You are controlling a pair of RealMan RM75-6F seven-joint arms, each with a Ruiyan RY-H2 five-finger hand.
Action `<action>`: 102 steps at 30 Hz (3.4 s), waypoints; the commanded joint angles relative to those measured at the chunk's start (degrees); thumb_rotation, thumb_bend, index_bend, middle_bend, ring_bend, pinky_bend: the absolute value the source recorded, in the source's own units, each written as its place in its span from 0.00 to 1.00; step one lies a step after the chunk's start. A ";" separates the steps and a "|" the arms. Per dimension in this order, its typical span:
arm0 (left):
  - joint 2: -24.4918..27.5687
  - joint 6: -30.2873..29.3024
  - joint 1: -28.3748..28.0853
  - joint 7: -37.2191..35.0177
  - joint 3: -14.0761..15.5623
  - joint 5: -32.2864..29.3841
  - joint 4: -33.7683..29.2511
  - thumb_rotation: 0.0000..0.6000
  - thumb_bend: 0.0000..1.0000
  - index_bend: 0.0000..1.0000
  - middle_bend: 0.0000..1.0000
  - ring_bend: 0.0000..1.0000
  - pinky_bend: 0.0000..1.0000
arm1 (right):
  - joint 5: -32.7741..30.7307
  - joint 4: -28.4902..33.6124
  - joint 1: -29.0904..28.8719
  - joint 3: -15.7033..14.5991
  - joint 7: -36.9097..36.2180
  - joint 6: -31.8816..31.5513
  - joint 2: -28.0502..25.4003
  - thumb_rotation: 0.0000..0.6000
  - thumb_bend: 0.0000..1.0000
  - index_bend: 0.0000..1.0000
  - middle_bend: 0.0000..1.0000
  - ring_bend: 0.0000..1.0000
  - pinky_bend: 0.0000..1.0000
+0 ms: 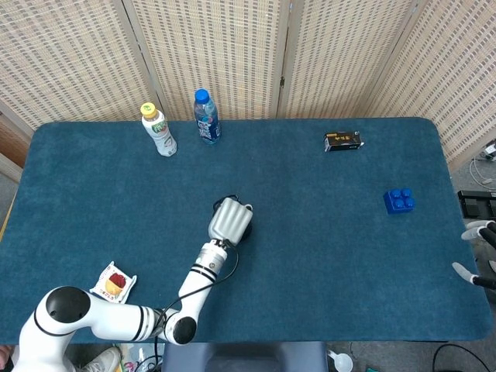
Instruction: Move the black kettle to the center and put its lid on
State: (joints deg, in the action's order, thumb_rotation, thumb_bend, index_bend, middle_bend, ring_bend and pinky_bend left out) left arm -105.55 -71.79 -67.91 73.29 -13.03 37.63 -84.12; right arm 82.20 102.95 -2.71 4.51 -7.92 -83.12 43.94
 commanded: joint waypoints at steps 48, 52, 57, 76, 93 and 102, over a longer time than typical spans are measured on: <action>0.16 -1.75 2.12 3.33 0.49 0.24 0.38 1.00 0.04 0.37 0.95 0.66 0.72 | -0.15 0.31 -0.29 0.05 0.31 0.76 0.00 1.00 0.17 0.43 0.33 0.19 0.19; 1.30 -1.93 2.74 3.58 0.05 -1.31 -1.70 1.00 0.04 0.40 0.95 0.66 0.72 | -0.23 0.41 -0.35 0.06 0.75 0.79 0.24 1.00 0.17 0.43 0.33 0.19 0.19; 2.41 -1.42 3.02 4.09 -0.72 -4.47 -3.94 1.00 0.23 0.40 0.94 0.66 0.72 | -0.42 0.57 -0.50 0.09 1.13 1.06 0.35 1.00 0.18 0.43 0.33 0.19 0.19; 4.23 0.28 2.42 1.93 -1.63 -11.72 -7.28 1.00 0.47 0.35 0.94 0.66 0.72 | -0.95 0.44 -0.90 0.31 1.26 1.65 0.48 1.00 0.18 0.43 0.33 0.19 0.19; 3.58 0.65 1.22 0.60 -0.51 -12.91 -5.16 1.00 0.47 0.34 0.94 0.66 0.72 | -0.99 0.34 -0.93 0.36 1.05 1.63 0.49 1.00 0.17 0.43 0.33 0.19 0.19; 3.70 0.76 1.11 -0.02 -0.10 -13.23 -5.00 1.00 0.47 0.34 0.94 0.66 0.72 | -0.98 0.26 -1.00 0.37 1.01 1.74 0.48 1.00 0.17 0.43 0.33 0.19 0.19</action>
State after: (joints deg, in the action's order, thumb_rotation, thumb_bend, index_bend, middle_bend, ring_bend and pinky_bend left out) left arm -101.85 -71.04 -66.80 73.28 -13.14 24.40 -89.11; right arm 81.22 103.22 -3.71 4.88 -6.91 -81.38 44.42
